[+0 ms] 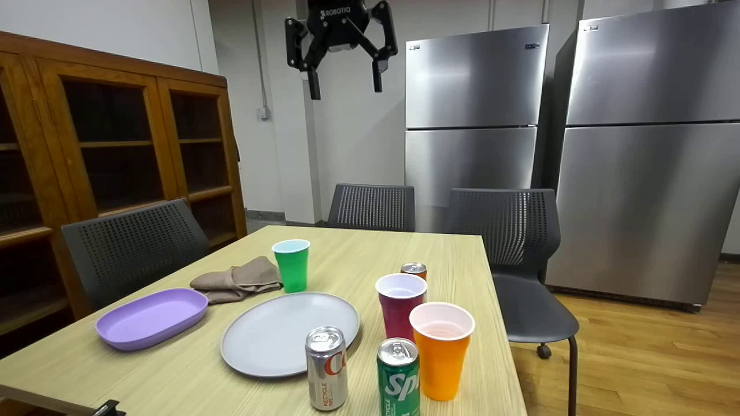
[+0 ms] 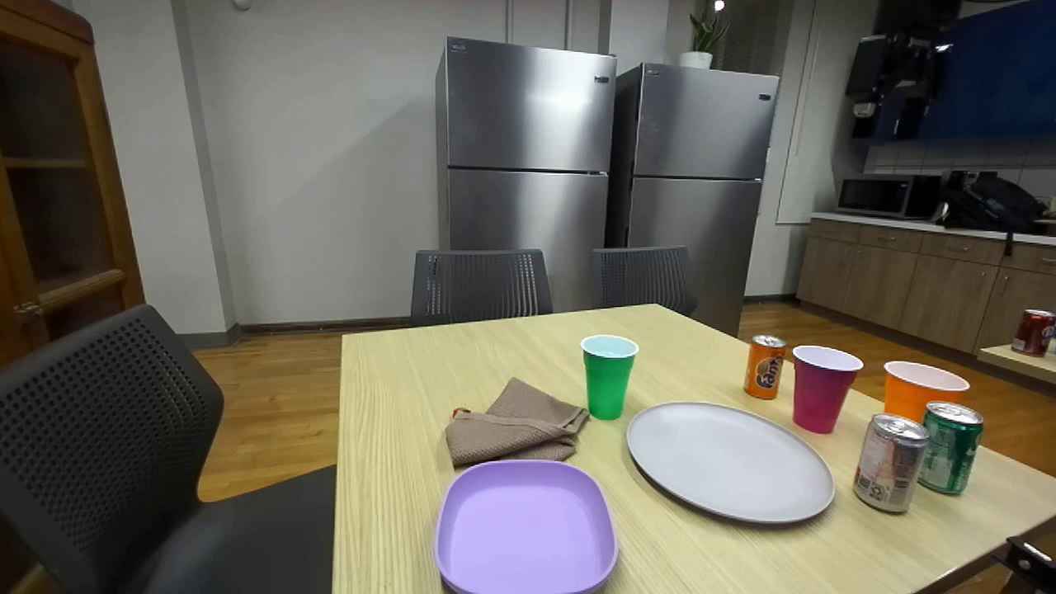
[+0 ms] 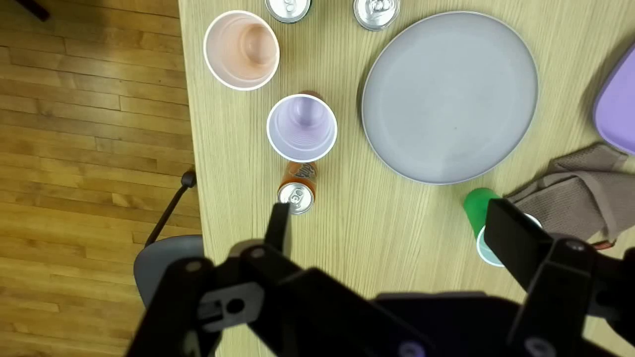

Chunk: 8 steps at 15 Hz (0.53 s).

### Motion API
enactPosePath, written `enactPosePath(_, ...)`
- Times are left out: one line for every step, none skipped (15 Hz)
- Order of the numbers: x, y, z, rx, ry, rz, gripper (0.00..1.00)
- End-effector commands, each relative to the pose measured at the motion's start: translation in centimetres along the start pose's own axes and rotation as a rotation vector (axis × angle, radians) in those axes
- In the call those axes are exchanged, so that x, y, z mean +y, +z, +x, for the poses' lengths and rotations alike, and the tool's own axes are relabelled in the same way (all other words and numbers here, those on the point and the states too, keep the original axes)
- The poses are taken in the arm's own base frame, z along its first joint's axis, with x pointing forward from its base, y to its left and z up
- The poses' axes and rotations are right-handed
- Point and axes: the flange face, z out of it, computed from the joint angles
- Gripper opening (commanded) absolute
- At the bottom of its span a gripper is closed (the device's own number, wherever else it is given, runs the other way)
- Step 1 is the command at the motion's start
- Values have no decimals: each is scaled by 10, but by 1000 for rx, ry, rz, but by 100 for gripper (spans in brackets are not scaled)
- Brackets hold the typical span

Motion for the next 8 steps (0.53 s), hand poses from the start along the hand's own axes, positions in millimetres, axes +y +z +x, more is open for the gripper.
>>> enactPosePath(0, 0, 0, -1, 0, 0, 100)
enactPosePath(-3, 4, 5, 7, 12, -19, 100)
enactPosePath(-5, 5, 6, 9, 5, -11, 100)
enactPosePath(-9, 8, 9, 11, 4, -6, 100)
enactPosePath(-13, 11, 12, 12, 0, 2, 100)
enactPosePath(-17, 15, 16, 12, -4, 7, 100)
enactPosePath(-22, 21, 20, 18, -5, 2, 100)
enactPosePath(-29, 27, 26, 22, -7, -1, 100)
